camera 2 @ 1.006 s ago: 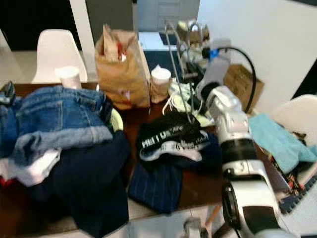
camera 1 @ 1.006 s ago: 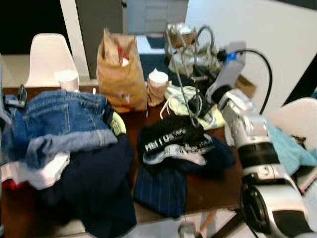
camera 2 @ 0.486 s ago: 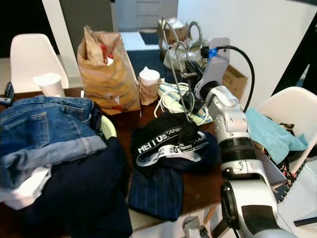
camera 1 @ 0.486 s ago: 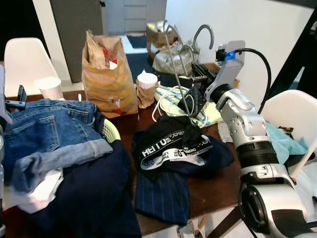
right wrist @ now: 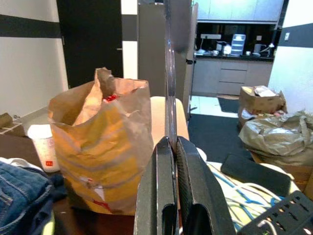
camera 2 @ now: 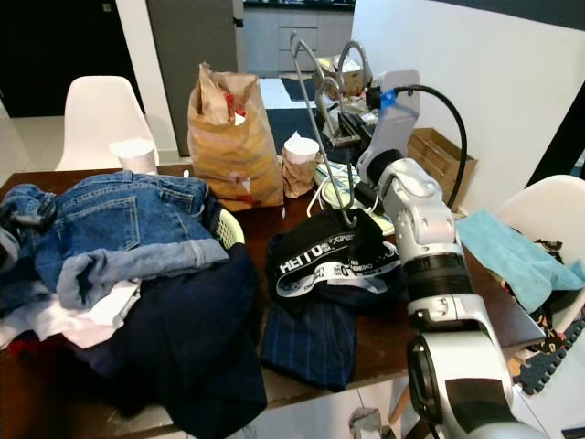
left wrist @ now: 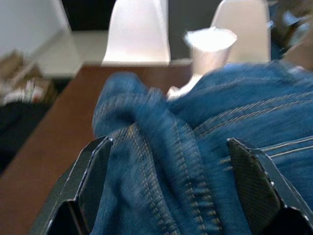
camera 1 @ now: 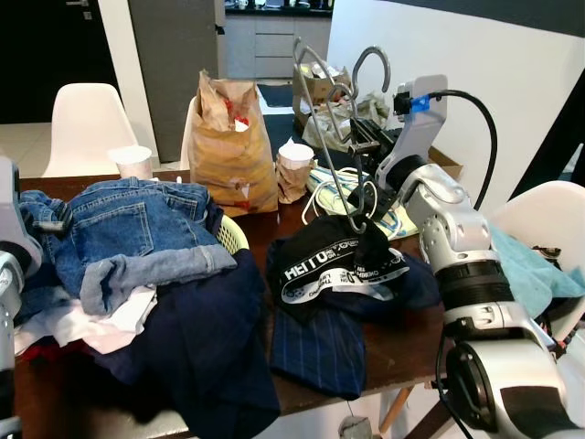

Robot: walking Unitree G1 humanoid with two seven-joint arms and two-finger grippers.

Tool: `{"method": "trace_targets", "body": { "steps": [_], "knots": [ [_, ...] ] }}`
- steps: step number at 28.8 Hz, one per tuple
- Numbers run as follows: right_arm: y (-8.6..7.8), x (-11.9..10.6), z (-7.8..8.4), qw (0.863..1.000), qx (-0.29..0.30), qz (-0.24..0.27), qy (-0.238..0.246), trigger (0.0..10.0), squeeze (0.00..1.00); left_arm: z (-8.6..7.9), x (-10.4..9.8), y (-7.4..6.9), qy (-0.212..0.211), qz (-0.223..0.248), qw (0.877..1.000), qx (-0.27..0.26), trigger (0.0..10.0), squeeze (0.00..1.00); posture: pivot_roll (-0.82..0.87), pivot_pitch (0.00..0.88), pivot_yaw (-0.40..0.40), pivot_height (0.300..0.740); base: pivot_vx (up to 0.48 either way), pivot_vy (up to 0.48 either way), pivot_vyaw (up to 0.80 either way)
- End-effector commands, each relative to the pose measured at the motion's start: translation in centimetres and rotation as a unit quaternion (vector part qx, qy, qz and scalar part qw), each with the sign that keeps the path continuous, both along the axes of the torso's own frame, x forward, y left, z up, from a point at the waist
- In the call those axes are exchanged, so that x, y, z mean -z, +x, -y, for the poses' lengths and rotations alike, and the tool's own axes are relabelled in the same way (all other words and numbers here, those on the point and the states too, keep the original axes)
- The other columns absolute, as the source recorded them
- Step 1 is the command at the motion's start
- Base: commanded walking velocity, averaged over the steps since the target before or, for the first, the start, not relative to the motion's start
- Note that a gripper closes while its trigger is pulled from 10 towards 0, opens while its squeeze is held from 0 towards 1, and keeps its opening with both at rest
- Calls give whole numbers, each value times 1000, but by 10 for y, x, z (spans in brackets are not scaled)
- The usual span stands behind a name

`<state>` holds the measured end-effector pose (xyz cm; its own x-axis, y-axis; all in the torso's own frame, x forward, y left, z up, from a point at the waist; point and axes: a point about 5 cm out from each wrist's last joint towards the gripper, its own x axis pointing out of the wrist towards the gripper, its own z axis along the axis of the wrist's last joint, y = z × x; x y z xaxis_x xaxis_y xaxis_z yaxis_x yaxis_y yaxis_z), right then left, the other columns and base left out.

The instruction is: Hang hanger

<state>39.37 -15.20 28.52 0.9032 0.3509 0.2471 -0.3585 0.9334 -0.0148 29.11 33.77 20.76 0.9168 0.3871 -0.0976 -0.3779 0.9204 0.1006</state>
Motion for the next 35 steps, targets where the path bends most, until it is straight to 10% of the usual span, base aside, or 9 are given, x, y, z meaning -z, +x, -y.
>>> {"method": "trace_targets", "body": {
  "steps": [1,10,20,35],
  "knots": [
    [0,-2,5,1000,6,-2,-5,10000,0,-1,3,6,-24,-3,1000,2,10000,0,-31,0,-78,740,0,0,0],
    [-1,-6,3,1000,-1,0,-7,10000,0,5,-9,21,-18,10,999,39,10000,0,-46,0,-91,740,0,0,0],
    [-5,-8,7,1000,-3,-6,-25,10000,0,61,-78,51,25,100,972,209,10000,0,-79,0,-110,740,0,0,0],
    [-7,-7,8,999,-7,-16,-38,10000,0,7,-38,59,10,2,1000,18,10000,0,-98,0,-120,740,0,0,0]
  ]
}}
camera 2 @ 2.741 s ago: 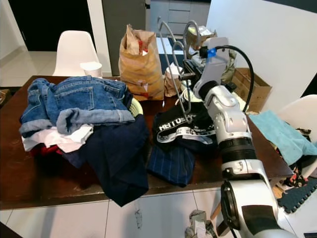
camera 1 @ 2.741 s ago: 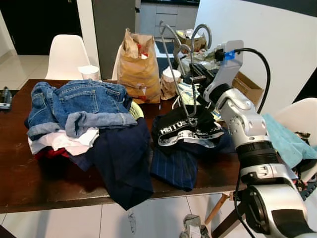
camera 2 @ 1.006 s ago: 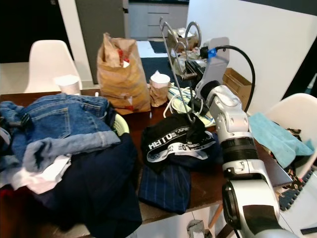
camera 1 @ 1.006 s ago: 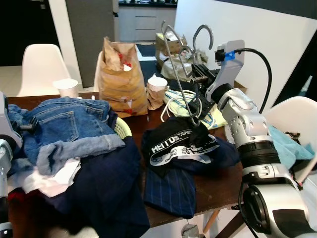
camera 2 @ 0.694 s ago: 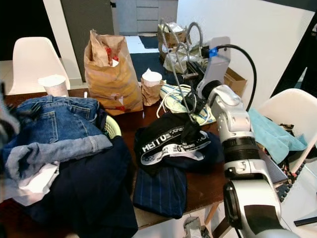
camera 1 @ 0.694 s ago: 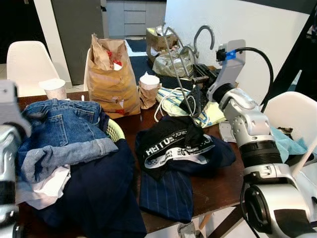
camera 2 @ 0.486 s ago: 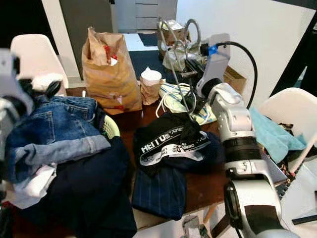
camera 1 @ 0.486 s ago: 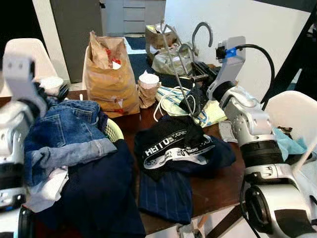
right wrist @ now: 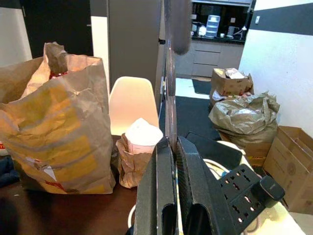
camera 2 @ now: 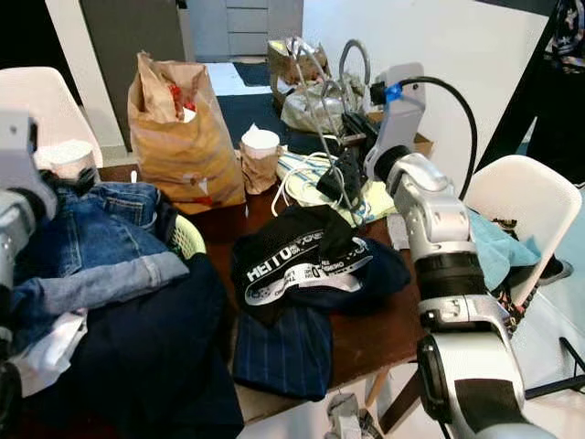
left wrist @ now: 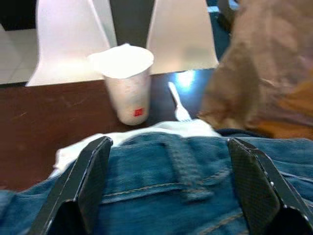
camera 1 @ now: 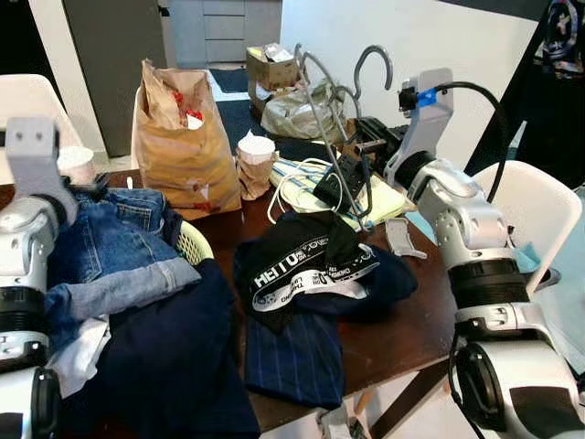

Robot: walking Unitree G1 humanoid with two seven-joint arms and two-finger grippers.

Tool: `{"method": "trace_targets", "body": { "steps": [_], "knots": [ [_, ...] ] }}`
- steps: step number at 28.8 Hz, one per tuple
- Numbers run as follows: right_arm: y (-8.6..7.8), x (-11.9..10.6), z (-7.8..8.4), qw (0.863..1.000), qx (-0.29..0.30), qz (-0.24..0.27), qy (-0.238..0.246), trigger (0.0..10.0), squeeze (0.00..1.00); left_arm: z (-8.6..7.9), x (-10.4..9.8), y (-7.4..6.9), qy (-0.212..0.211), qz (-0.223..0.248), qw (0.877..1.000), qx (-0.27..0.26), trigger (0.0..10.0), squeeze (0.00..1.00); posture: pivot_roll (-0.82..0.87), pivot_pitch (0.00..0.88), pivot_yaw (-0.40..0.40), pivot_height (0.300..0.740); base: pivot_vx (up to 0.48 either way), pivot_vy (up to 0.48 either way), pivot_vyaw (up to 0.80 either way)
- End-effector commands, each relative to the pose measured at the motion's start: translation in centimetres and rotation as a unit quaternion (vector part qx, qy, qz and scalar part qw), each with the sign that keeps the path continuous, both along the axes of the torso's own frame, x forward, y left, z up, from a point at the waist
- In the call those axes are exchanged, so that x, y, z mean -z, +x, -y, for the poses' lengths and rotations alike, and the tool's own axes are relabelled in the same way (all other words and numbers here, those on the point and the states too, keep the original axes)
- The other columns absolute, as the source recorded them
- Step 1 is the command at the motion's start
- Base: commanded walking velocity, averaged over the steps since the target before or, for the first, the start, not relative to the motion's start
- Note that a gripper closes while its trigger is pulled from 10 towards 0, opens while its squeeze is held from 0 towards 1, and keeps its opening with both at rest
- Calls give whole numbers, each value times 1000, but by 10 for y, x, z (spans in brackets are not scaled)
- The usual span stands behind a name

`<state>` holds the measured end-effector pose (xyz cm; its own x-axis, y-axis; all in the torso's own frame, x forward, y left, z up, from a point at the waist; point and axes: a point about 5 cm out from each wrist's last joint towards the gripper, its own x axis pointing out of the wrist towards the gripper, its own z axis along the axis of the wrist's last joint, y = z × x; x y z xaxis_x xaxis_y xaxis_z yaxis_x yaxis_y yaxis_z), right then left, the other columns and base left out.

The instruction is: Hang hanger

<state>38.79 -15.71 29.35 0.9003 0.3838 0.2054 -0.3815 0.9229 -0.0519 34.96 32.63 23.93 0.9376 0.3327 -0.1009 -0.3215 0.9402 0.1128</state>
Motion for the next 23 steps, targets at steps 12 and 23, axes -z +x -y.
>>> {"method": "trace_targets", "body": {
  "steps": [12,23],
  "knots": [
    [-4,0,8,1000,13,-4,-19,10000,0,-1,20,6,-75,-48,996,-10,0,0,-116,0,-114,740,0,0,0],
    [-5,-4,10,1000,18,-2,-17,10000,0,12,30,14,-100,-80,991,28,0,0,-116,0,-107,740,0,0,0]
  ]
}}
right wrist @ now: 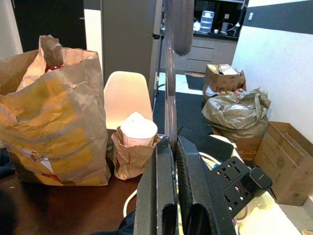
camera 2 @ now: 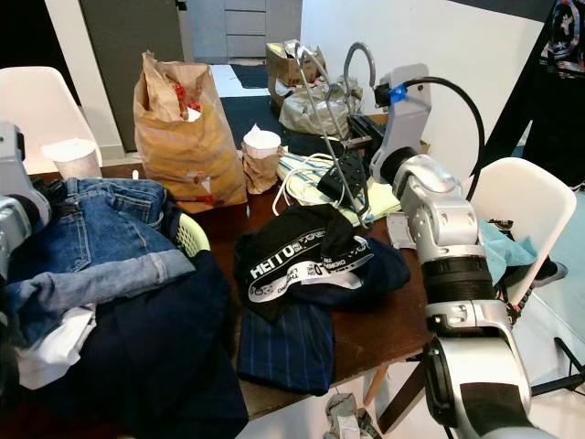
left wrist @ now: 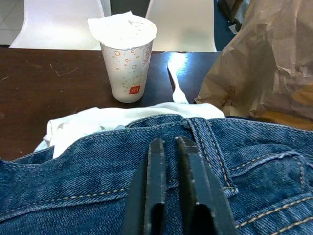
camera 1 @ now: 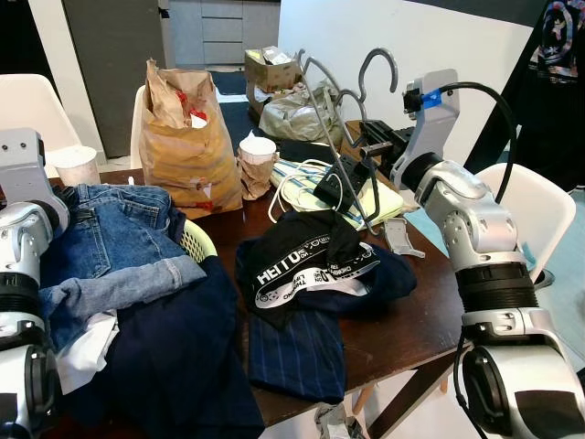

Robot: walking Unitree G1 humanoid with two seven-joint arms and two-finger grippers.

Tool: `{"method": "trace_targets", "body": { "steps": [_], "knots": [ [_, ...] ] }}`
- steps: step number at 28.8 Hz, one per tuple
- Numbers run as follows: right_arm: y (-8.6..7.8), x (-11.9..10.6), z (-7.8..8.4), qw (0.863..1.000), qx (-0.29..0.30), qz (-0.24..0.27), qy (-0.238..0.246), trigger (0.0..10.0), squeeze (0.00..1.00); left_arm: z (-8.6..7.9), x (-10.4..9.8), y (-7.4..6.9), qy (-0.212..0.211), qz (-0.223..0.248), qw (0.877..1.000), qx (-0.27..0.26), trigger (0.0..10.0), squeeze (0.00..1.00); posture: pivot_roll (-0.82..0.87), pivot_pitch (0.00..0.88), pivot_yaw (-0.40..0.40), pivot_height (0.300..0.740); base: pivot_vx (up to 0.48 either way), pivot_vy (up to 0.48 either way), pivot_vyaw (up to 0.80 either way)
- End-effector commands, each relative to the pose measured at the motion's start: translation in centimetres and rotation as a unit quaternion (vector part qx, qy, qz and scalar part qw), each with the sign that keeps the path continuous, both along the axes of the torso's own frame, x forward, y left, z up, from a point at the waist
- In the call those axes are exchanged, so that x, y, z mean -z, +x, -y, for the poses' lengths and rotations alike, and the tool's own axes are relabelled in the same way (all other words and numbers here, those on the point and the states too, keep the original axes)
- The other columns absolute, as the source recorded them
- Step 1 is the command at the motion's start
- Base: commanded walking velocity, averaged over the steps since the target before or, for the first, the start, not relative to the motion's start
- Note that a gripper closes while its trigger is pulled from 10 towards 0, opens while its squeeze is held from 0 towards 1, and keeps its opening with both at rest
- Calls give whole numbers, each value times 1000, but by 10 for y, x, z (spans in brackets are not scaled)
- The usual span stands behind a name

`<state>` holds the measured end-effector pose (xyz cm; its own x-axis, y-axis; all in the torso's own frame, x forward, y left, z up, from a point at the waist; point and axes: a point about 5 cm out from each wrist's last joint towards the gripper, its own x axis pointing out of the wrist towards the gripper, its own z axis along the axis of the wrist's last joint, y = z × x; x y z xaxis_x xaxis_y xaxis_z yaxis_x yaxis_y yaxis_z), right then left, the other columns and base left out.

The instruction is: Hang hanger

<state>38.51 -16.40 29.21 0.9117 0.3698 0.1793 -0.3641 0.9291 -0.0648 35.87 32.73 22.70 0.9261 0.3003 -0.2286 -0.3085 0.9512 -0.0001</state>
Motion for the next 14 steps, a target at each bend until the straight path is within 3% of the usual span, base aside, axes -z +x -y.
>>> {"method": "trace_targets", "body": {
  "steps": [1,6,7,9,11,12,14],
  "knots": [
    [-2,-6,2,1000,9,9,-6,10000,0,15,20,4,-29,-42,998,28,0,0,-114,0,-106,740,0,0,0],
    [-1,-8,2,1000,10,11,-4,10000,0,14,22,3,-27,-49,998,27,0,0,-112,0,-106,740,0,0,0],
    [0,-8,1,1000,10,12,-3,10000,0,13,11,3,2,-22,1000,22,0,0,-110,0,-106,740,0,0,0],
    [0,-8,1,1000,10,12,-3,10000,0,13,11,3,2,-22,1000,22,0,0,-110,0,-106,740,0,0,0],
    [0,-9,1,1000,10,13,-1,10000,0,18,-19,4,59,41,997,19,0,0,-105,0,-109,740,0,0,0],
    [0,-9,1,1000,10,13,-1,10000,0,18,-19,4,59,41,997,19,0,0,-105,0,-109,740,0,0,0],
    [0,-9,0,1000,9,14,-1,10000,0,31,-41,4,102,90,990,32,0,0,-104,0,-109,740,0,0,0]
  ]
}}
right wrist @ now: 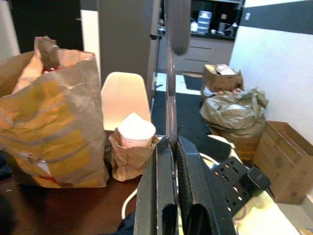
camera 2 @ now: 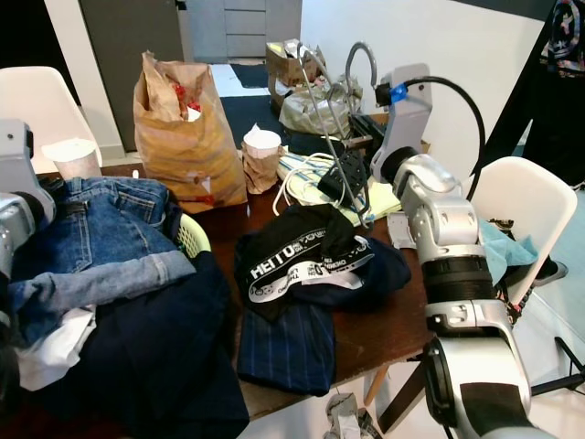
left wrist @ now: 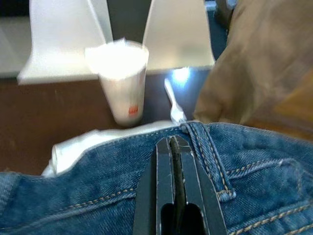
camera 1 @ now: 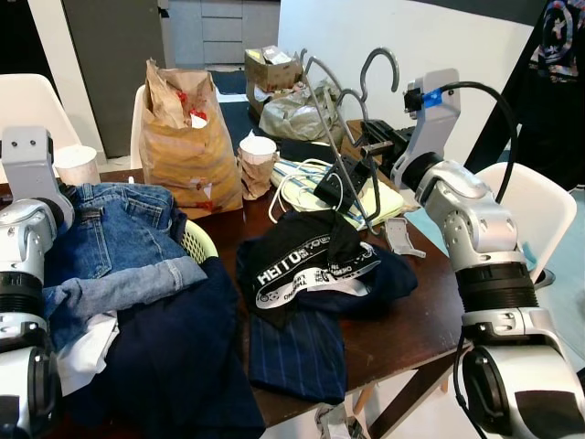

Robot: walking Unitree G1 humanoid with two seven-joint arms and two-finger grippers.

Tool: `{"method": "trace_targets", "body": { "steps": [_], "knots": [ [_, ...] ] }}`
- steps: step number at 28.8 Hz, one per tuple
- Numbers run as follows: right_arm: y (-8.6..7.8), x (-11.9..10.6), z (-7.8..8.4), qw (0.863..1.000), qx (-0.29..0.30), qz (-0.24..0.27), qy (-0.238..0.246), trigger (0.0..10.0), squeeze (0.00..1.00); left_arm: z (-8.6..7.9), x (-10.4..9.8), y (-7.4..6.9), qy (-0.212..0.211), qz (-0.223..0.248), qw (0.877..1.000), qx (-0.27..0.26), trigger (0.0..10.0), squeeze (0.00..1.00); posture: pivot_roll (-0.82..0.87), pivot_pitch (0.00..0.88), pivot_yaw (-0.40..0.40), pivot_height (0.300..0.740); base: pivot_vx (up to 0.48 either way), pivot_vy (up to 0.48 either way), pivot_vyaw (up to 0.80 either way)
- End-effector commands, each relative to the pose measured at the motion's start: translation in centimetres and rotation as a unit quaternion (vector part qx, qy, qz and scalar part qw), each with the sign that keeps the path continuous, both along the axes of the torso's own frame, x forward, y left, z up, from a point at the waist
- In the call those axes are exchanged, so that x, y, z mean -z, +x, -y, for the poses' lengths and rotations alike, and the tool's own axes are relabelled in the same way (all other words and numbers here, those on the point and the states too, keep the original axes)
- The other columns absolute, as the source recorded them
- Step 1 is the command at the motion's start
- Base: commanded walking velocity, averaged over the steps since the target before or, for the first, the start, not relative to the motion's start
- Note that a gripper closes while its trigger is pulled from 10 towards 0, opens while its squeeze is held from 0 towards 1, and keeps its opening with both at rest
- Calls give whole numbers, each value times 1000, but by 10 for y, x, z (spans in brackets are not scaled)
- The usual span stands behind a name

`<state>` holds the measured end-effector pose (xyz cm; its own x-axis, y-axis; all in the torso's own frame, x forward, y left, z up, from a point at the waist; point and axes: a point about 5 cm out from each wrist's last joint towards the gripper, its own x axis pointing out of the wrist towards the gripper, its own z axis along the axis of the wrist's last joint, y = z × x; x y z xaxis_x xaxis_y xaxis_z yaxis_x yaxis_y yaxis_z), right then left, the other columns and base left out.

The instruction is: Hang hanger

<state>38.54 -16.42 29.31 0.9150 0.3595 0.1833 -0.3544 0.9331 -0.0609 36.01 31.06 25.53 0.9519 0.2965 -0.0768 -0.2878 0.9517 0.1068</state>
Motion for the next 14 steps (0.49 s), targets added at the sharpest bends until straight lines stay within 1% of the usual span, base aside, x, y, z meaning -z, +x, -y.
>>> {"method": "trace_targets", "body": {
  "steps": [1,2,3,4,6,7,8,9,11,12,13,14],
  "knots": [
    [0,-8,0,1000,4,13,-3,10000,0,14,-13,3,29,32,999,19,0,0,-104,0,-109,740,0,0,0],
    [0,-8,-1,1000,2,14,-2,10000,0,22,-17,3,46,42,998,28,0,722,-99,0,-109,740,0,0,0],
    [0,-8,-1,1000,2,14,-2,10000,0,22,-17,3,46,42,998,28,0,722,-99,0,-109,740,0,0,0],
    [-1,-8,-2,1000,1,15,-1,10000,0,28,-14,4,54,36,997,35,9451,1000,-100,0,-106,740,0,0,0],
    [-1,-8,-2,1000,1,15,-1,10000,0,28,-14,4,54,36,997,35,9451,1000,-100,0,-106,740,0,0,0],
    [-2,-9,-3,1000,-2,17,0,10000,0,30,-11,5,57,30,997,31,10000,1000,-100,0,-104,740,0,0,0],
    [-2,-9,-3,1000,-2,17,0,10000,0,30,-11,5,57,30,997,31,10000,1000,-100,0,-104,740,0,0,0],
    [-3,-8,-4,1000,-3,18,1,10000,0,29,-5,6,56,16,998,22,10000,1000,-103,0,-100,740,0,0,0],
    [-3,-8,-4,1000,-3,18,1,10000,0,29,-5,6,56,16,998,22,10000,1000,-103,0,-100,740,0,0,0],
    [-4,-8,-4,1000,-3,17,1,10000,0,27,1,6,57,3,998,12,10000,1000,-106,0,-95,740,0,0,0],
    [-4,-8,-4,1000,-3,17,1,10000,0,27,1,6,57,3,998,12,10000,1000,-106,0,-95,740,0,0,0],
    [-5,-7,-3,1000,-1,17,1,10000,0,24,7,6,59,-10,998,0,10000,1000,-107,0,-94,740,0,0,0]
  ]
}}
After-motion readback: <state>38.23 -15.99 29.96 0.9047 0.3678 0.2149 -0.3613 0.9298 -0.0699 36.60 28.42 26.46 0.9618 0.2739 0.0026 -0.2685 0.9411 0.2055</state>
